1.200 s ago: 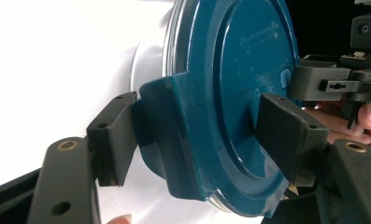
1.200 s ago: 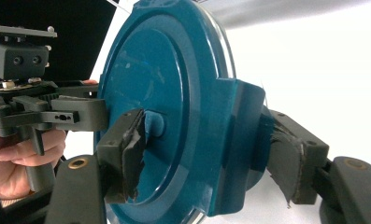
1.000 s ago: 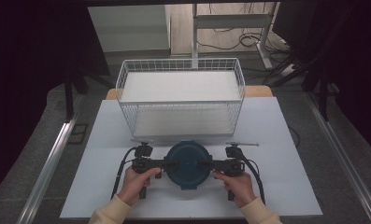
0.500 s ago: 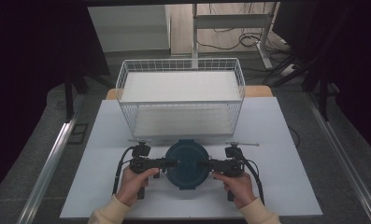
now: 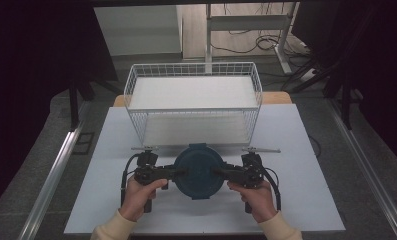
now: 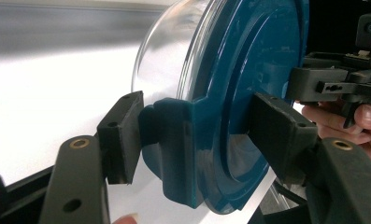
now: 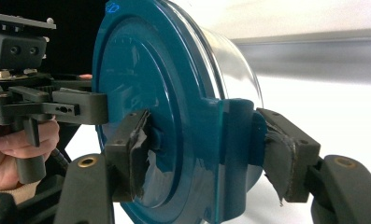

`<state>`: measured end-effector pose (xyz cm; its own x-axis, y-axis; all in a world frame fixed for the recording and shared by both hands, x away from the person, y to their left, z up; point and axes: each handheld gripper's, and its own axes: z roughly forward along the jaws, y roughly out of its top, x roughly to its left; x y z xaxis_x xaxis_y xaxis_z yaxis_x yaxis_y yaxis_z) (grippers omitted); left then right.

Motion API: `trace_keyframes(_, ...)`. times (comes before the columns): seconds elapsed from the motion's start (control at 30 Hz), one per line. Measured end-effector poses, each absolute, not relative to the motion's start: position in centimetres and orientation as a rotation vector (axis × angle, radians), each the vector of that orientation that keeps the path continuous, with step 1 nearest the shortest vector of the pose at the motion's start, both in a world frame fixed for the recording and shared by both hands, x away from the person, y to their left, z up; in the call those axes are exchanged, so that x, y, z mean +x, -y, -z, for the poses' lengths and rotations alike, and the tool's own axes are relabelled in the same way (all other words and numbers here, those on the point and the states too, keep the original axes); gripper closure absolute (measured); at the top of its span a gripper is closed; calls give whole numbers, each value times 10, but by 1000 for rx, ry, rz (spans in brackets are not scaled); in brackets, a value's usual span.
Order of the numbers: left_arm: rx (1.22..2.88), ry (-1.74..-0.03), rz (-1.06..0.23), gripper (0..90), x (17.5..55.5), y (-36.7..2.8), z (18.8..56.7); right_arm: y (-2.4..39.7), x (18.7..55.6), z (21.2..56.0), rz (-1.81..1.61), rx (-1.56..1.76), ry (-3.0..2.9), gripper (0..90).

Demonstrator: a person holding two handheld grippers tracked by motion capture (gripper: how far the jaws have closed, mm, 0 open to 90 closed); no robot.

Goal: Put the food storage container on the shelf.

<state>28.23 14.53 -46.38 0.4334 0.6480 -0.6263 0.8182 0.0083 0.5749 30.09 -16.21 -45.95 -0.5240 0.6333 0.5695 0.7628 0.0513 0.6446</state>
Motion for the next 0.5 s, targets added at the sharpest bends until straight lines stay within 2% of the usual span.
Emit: trace_keyframes(0.5, 1711, -1250, 183, 372, 282, -147, 451, 161, 302, 445, 1514, -1416, 2222, 377)
